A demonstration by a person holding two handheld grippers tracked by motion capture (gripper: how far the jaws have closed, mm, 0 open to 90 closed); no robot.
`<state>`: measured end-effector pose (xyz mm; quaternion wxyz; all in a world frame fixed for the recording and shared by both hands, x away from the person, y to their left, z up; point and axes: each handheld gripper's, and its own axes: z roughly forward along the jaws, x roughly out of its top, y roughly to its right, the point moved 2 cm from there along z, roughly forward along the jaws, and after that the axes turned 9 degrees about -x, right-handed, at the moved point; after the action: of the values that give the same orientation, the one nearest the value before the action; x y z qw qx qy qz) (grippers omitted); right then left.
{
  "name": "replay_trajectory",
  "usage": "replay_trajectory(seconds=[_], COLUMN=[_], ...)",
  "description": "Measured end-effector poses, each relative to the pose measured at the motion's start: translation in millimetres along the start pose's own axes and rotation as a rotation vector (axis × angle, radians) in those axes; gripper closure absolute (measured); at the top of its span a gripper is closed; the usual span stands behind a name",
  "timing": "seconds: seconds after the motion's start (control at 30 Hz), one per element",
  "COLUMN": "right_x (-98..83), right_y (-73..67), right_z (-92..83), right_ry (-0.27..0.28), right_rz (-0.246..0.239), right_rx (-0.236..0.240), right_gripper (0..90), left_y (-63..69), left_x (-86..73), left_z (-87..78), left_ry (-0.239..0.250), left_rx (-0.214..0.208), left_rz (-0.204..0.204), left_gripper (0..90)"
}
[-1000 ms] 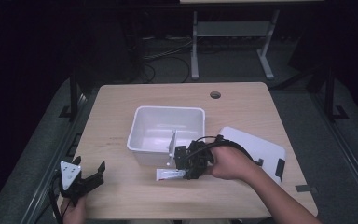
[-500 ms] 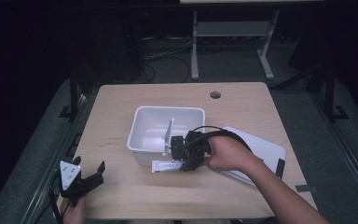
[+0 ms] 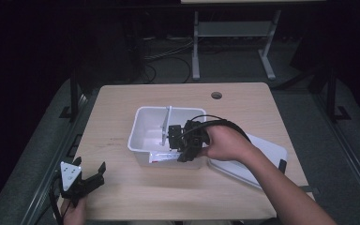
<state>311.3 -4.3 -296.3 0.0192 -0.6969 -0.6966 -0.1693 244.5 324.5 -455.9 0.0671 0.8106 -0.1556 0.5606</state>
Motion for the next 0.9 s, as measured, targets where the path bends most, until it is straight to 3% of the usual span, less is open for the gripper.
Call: replay_trajectory(seconds=[0.9], right_x=[3.1], right_y=[27.8], right_z=[5.4], right_ry=[-0.004], right_rz=[0.048], right_rx=[-0.002], right_gripper=[70.4], left_y=[-0.6], left_x=[0.3], left_z=[-0.6], left_ry=[0.005], left_rx=[0.001], left_rz=[-0.003], left_gripper=[13.6])
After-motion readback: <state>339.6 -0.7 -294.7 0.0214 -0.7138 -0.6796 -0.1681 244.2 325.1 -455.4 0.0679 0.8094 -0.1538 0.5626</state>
